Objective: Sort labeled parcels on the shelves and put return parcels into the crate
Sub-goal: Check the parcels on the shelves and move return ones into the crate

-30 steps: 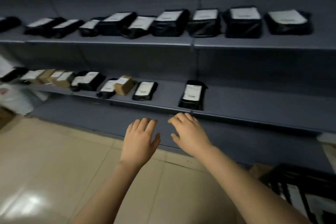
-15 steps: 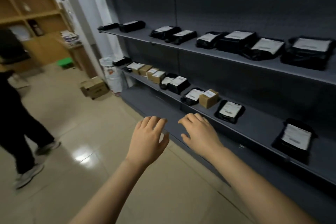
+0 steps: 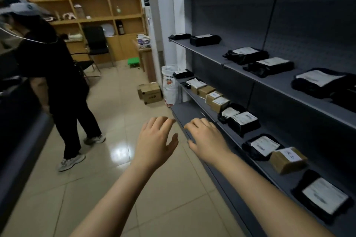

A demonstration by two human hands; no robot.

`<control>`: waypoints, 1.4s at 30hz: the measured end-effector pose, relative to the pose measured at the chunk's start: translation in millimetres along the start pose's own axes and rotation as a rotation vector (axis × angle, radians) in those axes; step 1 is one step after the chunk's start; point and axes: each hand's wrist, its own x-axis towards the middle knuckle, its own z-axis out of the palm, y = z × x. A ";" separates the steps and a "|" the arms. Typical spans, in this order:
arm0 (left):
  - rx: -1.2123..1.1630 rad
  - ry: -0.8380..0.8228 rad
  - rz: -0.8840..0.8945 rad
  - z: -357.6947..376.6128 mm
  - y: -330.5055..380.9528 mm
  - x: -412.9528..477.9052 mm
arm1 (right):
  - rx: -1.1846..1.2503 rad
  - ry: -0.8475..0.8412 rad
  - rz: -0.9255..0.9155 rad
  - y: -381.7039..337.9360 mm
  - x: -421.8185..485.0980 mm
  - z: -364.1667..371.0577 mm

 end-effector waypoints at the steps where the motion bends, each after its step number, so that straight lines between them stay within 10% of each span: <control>1: 0.020 -0.006 -0.020 6.8 -7.9 8.7 | 0.000 -0.006 -0.025 6.8 15.6 1.4; 42: 0.179 -0.196 -0.048 344.6 -518.1 404.1 | 0.079 -0.017 -0.098 132.7 715.5 242.9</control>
